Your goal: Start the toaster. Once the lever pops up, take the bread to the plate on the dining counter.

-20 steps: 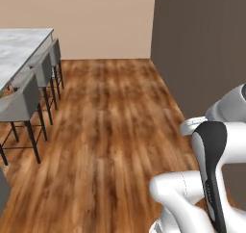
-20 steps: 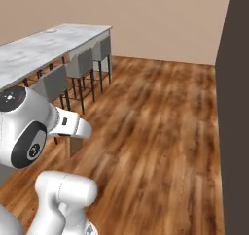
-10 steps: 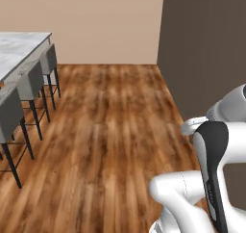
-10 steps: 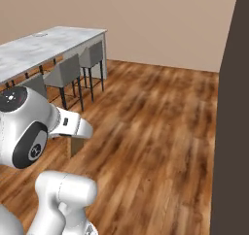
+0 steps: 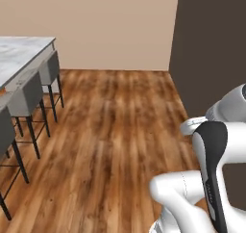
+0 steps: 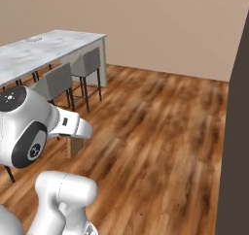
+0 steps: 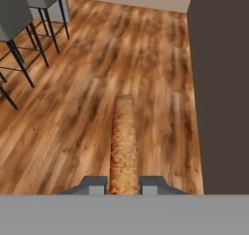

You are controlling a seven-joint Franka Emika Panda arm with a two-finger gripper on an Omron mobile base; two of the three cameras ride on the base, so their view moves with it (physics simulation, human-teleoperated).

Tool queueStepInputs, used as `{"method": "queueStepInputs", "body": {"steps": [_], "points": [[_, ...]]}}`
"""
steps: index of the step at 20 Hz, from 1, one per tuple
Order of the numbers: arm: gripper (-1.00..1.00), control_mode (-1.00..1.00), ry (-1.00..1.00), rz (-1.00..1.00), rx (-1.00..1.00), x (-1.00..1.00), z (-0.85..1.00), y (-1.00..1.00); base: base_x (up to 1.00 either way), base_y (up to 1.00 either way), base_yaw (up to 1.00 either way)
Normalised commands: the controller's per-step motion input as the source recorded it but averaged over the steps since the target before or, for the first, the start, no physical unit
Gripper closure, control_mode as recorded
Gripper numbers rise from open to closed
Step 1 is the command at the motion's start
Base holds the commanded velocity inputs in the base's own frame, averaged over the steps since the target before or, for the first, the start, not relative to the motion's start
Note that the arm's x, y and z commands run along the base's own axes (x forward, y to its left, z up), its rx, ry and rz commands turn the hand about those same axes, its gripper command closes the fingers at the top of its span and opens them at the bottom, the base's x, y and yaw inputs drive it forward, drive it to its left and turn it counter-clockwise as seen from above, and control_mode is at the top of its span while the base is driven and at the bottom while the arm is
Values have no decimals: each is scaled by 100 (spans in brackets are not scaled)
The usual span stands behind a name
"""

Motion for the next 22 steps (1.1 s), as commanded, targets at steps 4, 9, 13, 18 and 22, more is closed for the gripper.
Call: {"method": "queueStepInputs", "body": {"steps": [4,9,13,18,22], "points": [[100,100,0,0,0,0,0,0,100,-39,14],[100,100,0,0,0,0,0,0,100,-54,15],[100,100,0,0,0,0,0,0,100,-57,15],[100,100,0,0,0,0,0,0,100,-56,15],[100,100,0,0,0,0,0,0,100,-56,16]]}}
